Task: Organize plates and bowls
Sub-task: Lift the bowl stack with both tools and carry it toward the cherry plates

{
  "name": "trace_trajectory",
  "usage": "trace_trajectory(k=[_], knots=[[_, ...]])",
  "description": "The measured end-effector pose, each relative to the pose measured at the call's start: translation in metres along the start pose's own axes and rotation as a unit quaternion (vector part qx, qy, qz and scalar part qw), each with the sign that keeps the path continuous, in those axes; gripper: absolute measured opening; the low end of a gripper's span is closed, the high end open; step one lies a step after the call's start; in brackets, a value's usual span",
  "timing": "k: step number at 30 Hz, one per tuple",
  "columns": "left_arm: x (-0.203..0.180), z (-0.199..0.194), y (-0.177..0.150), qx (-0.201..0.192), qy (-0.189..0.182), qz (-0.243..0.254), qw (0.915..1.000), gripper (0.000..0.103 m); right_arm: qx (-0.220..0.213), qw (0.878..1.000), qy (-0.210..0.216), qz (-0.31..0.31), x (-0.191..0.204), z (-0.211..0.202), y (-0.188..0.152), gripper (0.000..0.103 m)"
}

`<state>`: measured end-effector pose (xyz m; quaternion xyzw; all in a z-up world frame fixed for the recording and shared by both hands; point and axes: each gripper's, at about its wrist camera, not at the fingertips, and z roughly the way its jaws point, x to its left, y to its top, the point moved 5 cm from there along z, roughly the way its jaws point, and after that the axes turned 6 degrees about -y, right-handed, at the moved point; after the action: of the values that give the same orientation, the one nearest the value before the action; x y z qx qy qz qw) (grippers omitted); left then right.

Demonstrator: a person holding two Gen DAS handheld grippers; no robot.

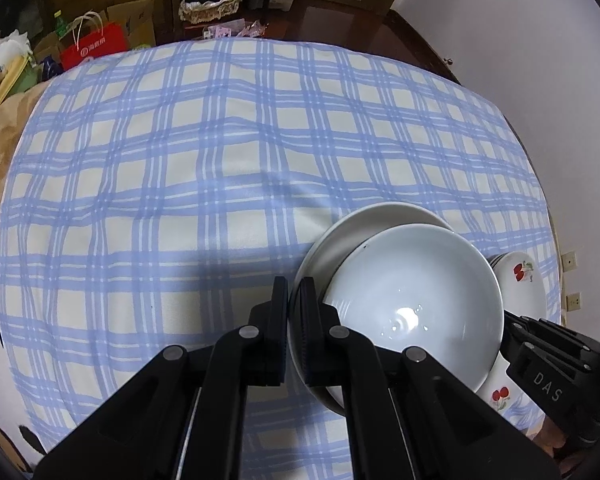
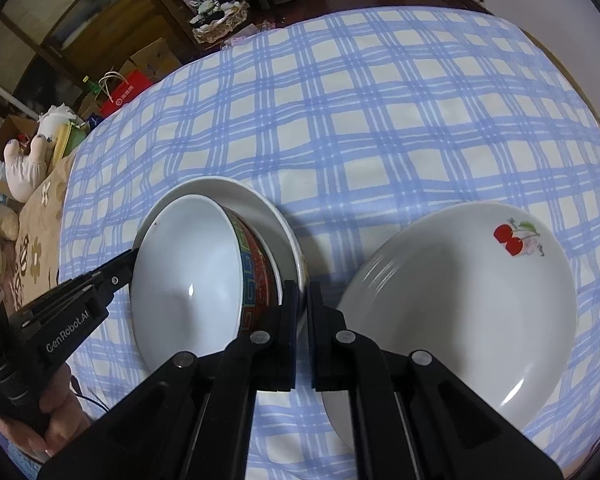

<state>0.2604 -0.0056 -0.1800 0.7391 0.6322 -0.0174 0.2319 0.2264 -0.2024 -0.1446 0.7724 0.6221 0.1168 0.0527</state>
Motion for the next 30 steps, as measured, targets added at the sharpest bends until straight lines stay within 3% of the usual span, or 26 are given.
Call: trace_trajectory(k=[7, 16, 30], knots=[[-0.003, -0.004, 0.004, -0.010, -0.011, -0.015, 0.9998, 0.003, -0.014, 1.000, -0.012, -0.016, 0.003, -0.009, 0.006, 0.006], [-0.019, -0.026, 0.006, -0.034, -0.020, 0.001, 0.9992, 0.003, -0.026, 1.000, -0.005, -0.015, -0.003, -0.032, 0.009, 0.006], [-0.075, -0.057, -0.013, -0.051, -0.040, 0.047, 0.9968, 0.004, -0.050, 0.999, -0.009, 0.014, -0.045, -0.079, -0.015, 0.006]])
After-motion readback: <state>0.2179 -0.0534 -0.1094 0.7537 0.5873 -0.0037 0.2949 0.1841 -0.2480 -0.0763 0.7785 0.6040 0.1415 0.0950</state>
